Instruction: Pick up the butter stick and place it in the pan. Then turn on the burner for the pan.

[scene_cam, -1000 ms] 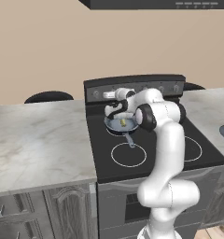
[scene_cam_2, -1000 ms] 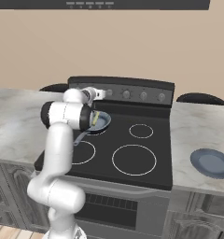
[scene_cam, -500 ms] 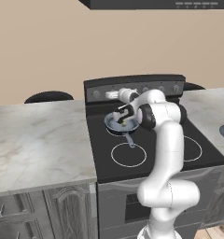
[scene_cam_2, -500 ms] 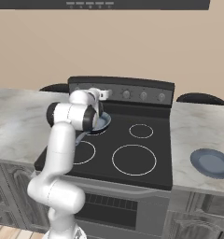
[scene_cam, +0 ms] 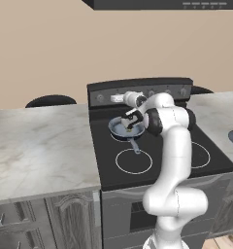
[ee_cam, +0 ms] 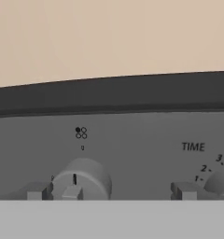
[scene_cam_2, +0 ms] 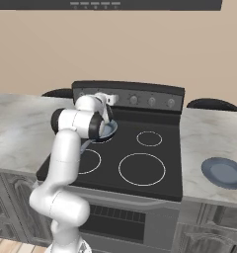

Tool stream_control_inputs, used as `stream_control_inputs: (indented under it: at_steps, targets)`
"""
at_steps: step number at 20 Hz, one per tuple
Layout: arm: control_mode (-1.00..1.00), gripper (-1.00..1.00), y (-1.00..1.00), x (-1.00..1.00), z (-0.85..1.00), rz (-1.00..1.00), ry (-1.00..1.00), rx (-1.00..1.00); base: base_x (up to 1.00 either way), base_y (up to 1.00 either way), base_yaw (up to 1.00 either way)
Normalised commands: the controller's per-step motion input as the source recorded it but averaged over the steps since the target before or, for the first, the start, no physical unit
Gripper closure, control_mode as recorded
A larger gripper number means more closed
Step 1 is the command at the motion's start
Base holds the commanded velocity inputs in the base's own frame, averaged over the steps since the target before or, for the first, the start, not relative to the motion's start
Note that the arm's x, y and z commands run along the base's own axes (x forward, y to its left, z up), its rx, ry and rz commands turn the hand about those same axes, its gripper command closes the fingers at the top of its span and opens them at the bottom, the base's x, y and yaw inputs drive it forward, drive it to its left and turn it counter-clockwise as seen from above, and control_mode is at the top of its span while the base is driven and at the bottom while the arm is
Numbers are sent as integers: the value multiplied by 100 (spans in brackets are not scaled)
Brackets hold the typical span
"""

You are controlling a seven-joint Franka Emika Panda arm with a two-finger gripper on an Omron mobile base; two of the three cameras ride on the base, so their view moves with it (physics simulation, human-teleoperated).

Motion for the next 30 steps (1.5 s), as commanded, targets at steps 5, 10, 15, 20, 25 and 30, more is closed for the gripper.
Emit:
stream_control_inputs:
  at_steps: [5,10,15,20,25,30]
  targets:
    - [-100,-100,17,0,0,0,0,0,0,0,0]
    - [-100,-100,7,0,0,0,0,0,0,0,0]
    - [-100,-100,4,0,0,0,0,0,0,0,0]
    - [-100,-100,0,0,0,0,0,0,0,0,0]
    - [-100,-100,4,0,0,0,0,0,0,0,0]
    - [-100,-100,20,0,0,0,0,0,0,0,0]
